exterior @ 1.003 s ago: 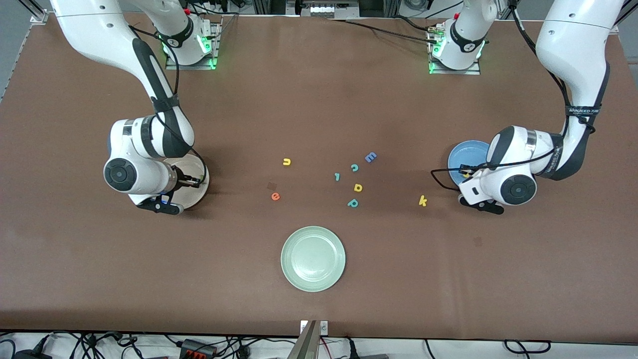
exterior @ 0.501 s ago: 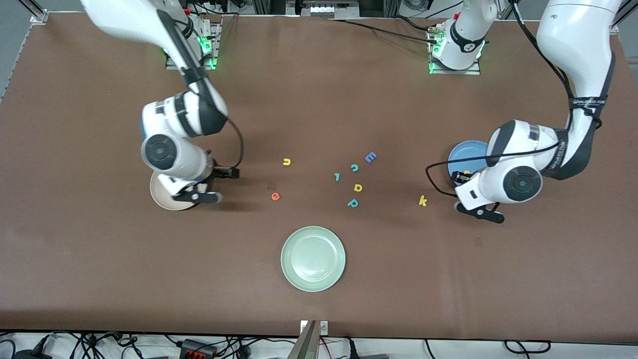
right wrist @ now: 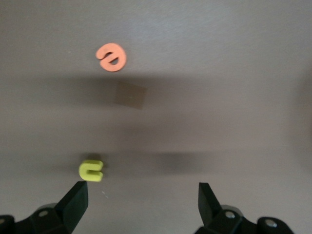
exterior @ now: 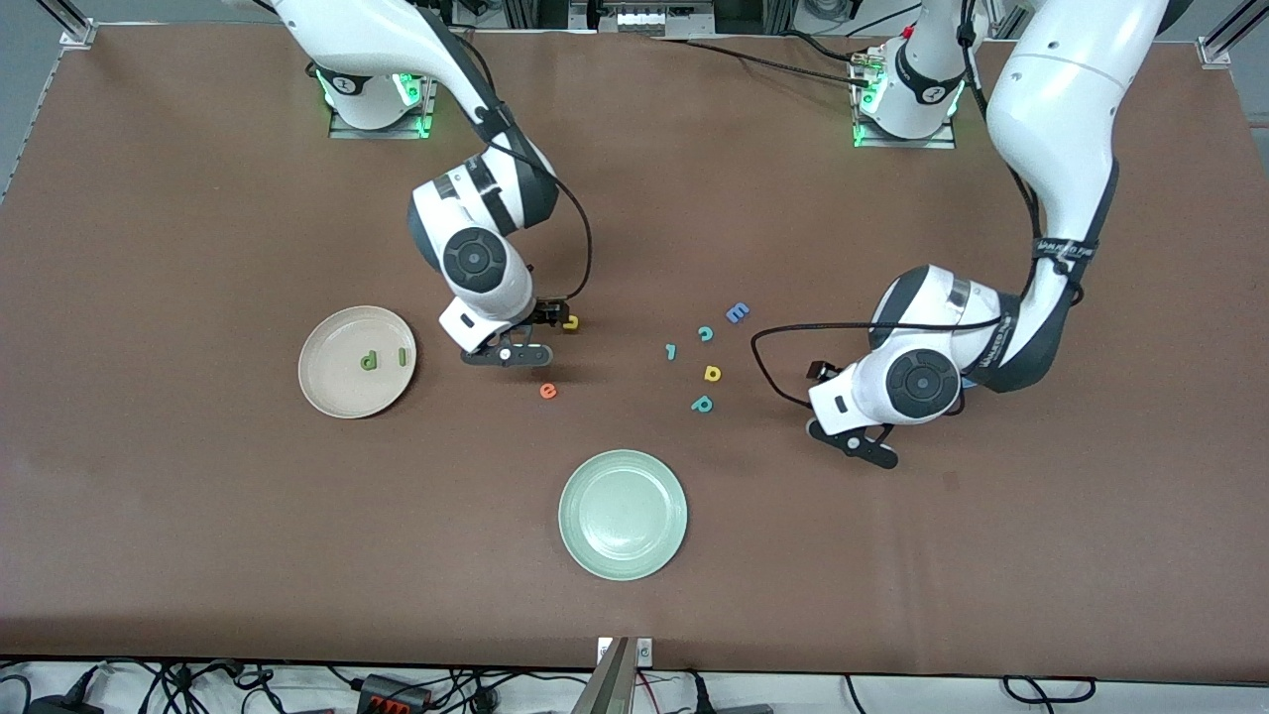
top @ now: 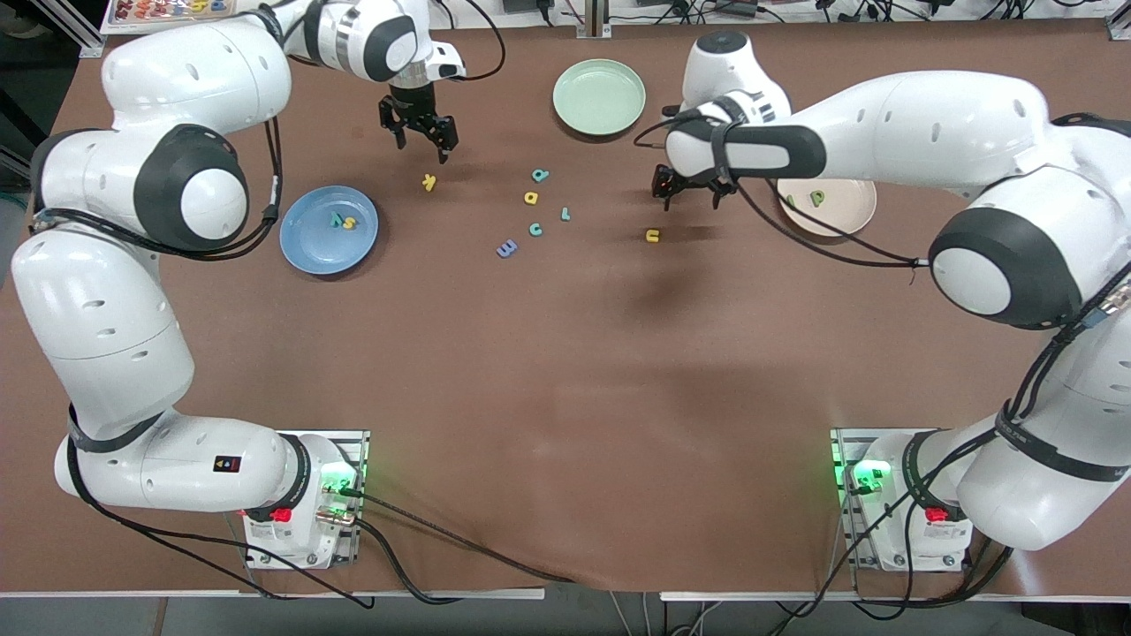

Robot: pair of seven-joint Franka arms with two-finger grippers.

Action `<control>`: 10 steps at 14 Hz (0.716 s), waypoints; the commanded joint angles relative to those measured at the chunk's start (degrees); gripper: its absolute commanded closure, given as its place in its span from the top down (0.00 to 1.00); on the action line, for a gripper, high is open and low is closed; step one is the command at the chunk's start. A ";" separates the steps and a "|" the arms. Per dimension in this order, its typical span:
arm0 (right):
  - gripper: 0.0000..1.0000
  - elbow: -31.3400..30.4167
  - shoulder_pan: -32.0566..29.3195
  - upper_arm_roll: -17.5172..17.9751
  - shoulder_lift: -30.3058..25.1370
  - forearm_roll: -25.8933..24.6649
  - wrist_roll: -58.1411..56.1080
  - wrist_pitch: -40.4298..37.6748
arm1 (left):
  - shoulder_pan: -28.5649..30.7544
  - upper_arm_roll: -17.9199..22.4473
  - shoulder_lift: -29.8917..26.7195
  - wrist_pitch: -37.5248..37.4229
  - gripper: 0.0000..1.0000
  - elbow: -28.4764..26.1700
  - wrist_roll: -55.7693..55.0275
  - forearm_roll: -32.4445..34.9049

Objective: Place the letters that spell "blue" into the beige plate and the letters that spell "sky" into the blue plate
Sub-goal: 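Grasp the yellow c and yellow k with the right and left grippers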

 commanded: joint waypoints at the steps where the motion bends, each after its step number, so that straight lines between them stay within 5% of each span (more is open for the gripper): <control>1: 0.95 -0.04 3.56 -0.60 1.67 0.69 6.03 3.36 | 0.42 0.21 1.78 3.01 1.00 0.89 1.28 -1.09; 10: 0.77 0.05 6.56 -0.60 5.54 0.69 9.66 10.05 | 1.47 0.29 2.14 9.95 1.00 -5.00 2.16 -0.82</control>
